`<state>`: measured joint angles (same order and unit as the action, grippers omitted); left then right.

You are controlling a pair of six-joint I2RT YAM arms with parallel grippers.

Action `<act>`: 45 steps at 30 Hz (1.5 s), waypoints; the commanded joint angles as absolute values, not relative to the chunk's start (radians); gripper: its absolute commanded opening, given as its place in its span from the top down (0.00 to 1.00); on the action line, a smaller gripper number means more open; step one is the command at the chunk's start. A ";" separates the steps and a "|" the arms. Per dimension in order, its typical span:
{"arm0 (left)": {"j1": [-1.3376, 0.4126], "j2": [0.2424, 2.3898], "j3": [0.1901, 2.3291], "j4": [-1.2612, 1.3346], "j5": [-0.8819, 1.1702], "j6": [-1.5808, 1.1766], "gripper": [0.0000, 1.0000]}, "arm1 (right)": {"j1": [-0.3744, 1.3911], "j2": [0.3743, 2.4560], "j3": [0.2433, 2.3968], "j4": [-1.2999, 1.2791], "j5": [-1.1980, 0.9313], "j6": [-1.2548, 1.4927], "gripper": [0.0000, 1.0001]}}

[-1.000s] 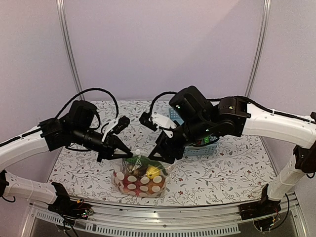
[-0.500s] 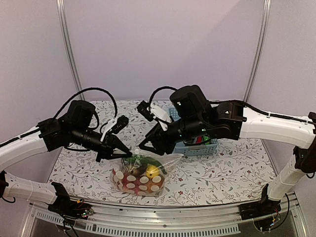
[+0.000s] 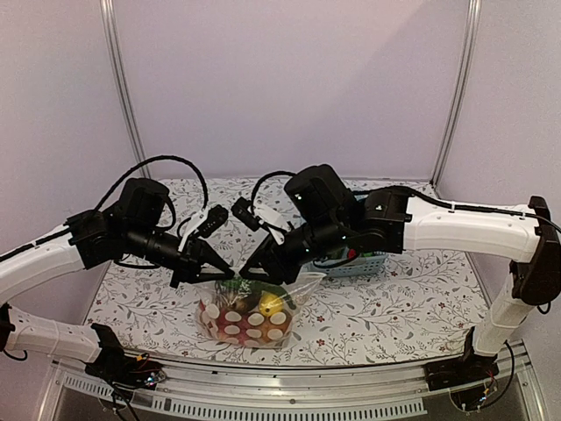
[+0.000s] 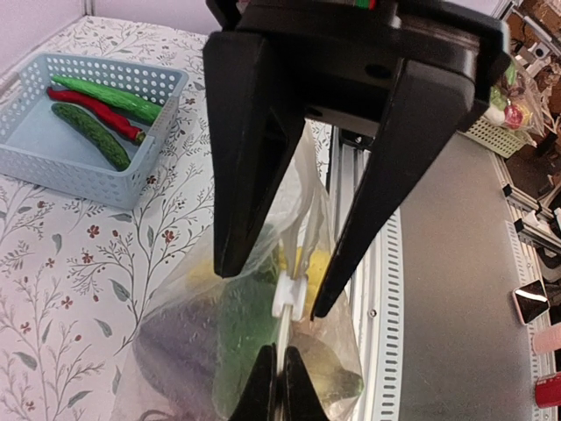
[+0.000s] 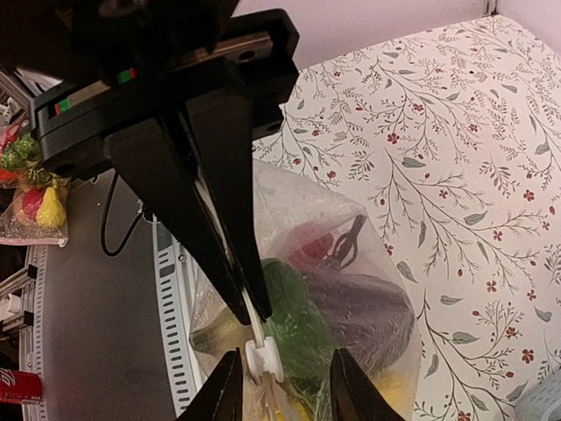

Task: Place the food in the zip-top bag and seal the zipper
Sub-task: Hold the zipper from the zipper food storage bag, then zip the zipper on the zipper food storage bag.

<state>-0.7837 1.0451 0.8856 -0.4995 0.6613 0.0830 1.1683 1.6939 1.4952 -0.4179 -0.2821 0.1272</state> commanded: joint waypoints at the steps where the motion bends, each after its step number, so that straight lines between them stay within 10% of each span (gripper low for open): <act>1: -0.796 1.023 0.894 -0.489 0.662 0.089 1.00 | 1.162 1.722 1.525 -0.398 -0.323 0.141 0.69; 18: -0.796 1.019 0.893 -0.492 0.650 0.093 1.00 | 1.160 1.728 1.525 -0.383 -0.332 0.152 1.00; 45: -0.769 1.003 0.895 -0.499 0.616 0.096 1.00 | 1.157 1.683 1.513 -0.558 -0.263 0.071 1.00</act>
<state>-0.7803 1.0317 0.8856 -0.4999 0.6239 0.0864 1.1648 1.7157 1.5089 -0.4248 -0.3016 0.0872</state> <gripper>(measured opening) 0.008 0.060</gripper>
